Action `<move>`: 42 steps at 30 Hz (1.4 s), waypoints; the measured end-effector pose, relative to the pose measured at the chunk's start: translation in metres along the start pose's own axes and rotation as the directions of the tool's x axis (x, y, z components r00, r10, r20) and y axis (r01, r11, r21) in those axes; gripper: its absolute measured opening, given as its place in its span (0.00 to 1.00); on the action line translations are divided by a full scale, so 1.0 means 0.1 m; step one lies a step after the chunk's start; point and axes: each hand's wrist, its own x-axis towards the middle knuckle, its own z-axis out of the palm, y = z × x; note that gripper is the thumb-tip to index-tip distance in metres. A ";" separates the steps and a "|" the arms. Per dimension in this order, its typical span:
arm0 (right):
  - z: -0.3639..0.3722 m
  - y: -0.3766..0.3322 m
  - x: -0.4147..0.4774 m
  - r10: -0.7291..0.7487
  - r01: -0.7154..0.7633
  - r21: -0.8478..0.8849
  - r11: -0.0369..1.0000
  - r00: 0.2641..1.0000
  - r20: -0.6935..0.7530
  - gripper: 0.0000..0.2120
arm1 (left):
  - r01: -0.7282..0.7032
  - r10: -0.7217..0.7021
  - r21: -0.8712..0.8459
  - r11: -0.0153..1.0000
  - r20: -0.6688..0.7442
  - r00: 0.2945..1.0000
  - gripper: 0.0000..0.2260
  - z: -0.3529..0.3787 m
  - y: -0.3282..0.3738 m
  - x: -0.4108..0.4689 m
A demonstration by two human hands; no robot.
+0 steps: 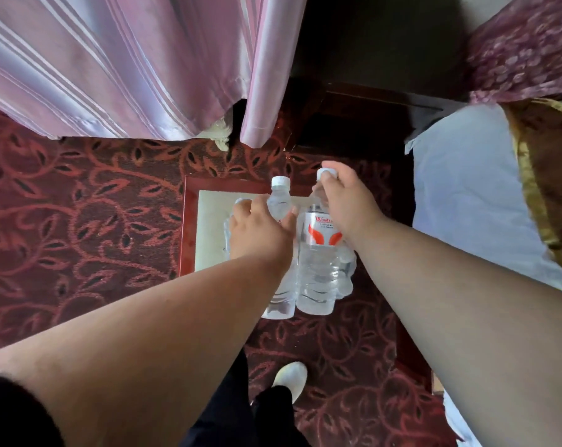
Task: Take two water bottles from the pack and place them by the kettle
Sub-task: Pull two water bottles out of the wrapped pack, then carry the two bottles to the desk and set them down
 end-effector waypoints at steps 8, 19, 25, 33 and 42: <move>0.19 0.09 0.09 0.080 -0.080 0.008 0.997 0.997 0.014 0.25 | 0.035 -0.034 -0.004 0.999 0.065 0.997 0.35 -0.09 0.02 -0.01; 0.11 0.62 -0.81 0.301 -0.310 0.029 0.950 0.937 0.176 0.22 | 0.319 -0.270 -0.100 0.942 0.338 0.902 0.23 -0.26 0.02 -0.40; -0.07 0.66 -0.79 0.198 -0.262 0.193 0.946 0.934 0.297 0.26 | 0.308 -0.159 -0.410 0.859 0.359 0.920 0.14 -0.48 0.12 -0.60; -0.88 -0.28 -1.18 -0.229 0.102 0.375 0.922 0.921 0.314 0.37 | 0.075 0.055 -0.676 0.733 0.168 0.984 0.13 -1.34 1.06 -1.13; -1.44 -1.86 -2.11 -0.721 0.549 0.508 0.664 0.650 0.241 0.32 | -0.356 0.191 -0.660 0.662 -0.311 0.931 0.20 -2.96 1.74 -1.97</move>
